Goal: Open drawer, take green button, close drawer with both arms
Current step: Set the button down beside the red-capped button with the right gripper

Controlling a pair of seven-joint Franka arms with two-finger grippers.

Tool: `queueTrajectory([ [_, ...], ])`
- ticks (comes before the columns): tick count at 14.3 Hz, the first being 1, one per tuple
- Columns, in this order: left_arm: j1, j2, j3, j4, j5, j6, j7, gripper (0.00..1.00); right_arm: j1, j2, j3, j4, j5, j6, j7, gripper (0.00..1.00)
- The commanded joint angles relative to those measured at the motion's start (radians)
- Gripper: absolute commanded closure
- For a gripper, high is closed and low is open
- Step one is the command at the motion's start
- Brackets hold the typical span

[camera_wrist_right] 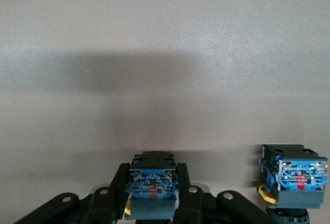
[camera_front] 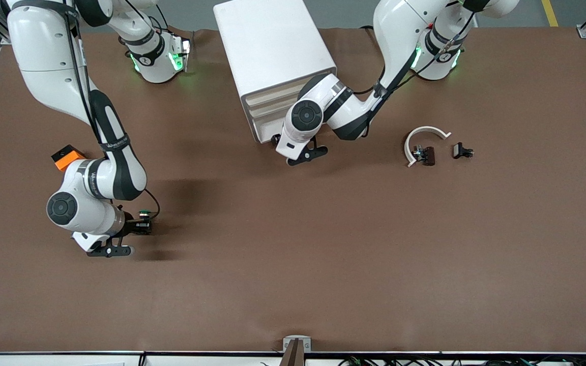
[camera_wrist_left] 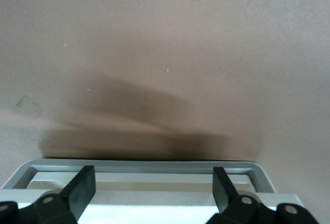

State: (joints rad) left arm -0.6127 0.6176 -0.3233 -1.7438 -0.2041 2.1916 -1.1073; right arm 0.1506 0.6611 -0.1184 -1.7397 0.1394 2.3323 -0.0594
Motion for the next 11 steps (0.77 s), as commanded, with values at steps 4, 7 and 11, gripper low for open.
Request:
queueTrajectory([
  [4,0.004,0.005,-0.033,-0.022,-0.06,0.0,-0.006,0.0,0.001,-0.034,-0.001,-0.031,0.013,-0.004,0.029,0.0],
  [7,0.004,0.014,-0.043,-0.022,-0.08,0.0,-0.005,0.0,0.001,-0.052,-0.001,-0.027,0.011,-0.019,0.027,0.0],
  [11,0.002,0.019,-0.046,-0.022,-0.115,0.0,-0.006,0.0,0.003,-0.123,-0.003,0.031,-0.033,-0.17,0.029,0.0],
])
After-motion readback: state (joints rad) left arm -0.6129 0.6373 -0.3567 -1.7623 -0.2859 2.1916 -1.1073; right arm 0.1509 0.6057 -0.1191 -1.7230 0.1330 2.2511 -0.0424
